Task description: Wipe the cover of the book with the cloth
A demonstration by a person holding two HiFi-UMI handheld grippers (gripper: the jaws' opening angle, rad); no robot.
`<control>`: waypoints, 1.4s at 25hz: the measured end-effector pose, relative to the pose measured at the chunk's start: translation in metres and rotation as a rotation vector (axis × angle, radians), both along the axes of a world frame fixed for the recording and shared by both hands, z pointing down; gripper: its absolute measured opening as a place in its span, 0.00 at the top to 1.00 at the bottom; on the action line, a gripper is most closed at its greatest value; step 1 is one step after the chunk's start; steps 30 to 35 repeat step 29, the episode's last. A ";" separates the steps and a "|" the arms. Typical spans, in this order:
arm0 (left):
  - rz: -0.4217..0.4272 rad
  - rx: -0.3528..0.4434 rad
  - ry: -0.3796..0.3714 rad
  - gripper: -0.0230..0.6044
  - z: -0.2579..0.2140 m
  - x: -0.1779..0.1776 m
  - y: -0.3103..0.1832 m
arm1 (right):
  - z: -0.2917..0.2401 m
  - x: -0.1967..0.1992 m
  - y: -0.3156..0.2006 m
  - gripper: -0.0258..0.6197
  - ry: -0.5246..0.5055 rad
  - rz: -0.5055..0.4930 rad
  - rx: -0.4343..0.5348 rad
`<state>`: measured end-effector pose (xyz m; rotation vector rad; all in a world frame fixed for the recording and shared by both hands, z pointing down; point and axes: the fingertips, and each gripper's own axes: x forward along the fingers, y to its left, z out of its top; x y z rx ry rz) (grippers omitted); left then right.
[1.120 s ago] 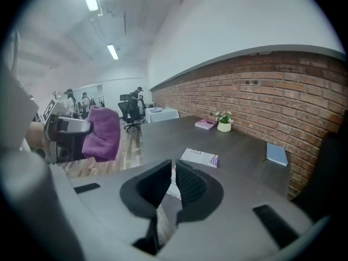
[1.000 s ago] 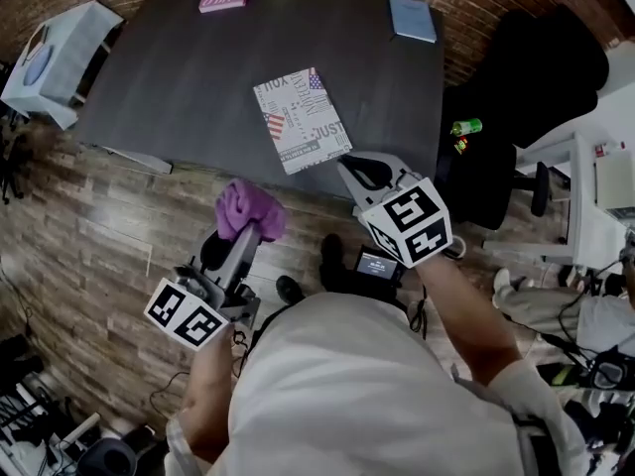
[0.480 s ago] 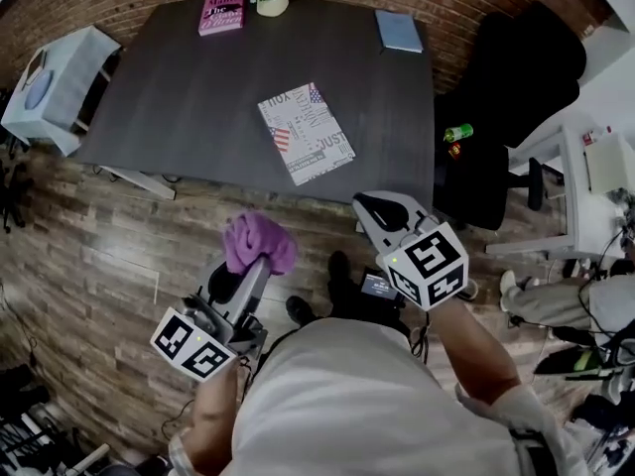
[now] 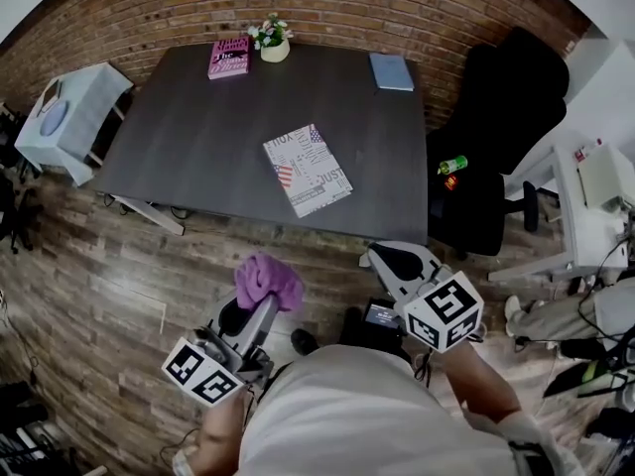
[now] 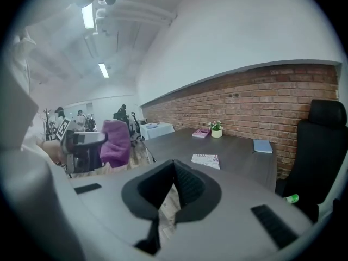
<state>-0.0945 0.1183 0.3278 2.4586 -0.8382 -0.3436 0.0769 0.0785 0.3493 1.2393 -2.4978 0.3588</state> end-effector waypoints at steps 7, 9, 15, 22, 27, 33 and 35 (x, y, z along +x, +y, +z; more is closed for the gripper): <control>-0.029 0.005 0.007 0.78 -0.007 0.021 0.000 | -0.007 0.008 0.004 0.94 -0.017 -0.066 0.004; -0.031 0.007 0.009 0.78 -0.009 0.031 -0.001 | -0.011 0.014 0.001 0.94 -0.014 -0.069 0.022; -0.024 -0.002 0.005 0.78 -0.010 0.055 0.002 | -0.018 0.036 -0.003 0.94 -0.054 -0.045 0.030; -0.013 -0.006 -0.007 0.78 -0.011 0.076 0.000 | -0.022 0.064 -0.010 0.94 -0.070 0.004 0.041; 0.009 -0.008 -0.002 0.78 -0.009 0.091 -0.001 | -0.021 0.079 -0.010 0.94 -0.070 0.026 0.046; 0.016 -0.009 -0.001 0.78 -0.007 0.096 -0.001 | -0.019 0.082 -0.010 0.94 -0.068 0.029 0.049; 0.016 -0.009 -0.001 0.78 -0.007 0.096 -0.001 | -0.019 0.082 -0.010 0.94 -0.068 0.029 0.049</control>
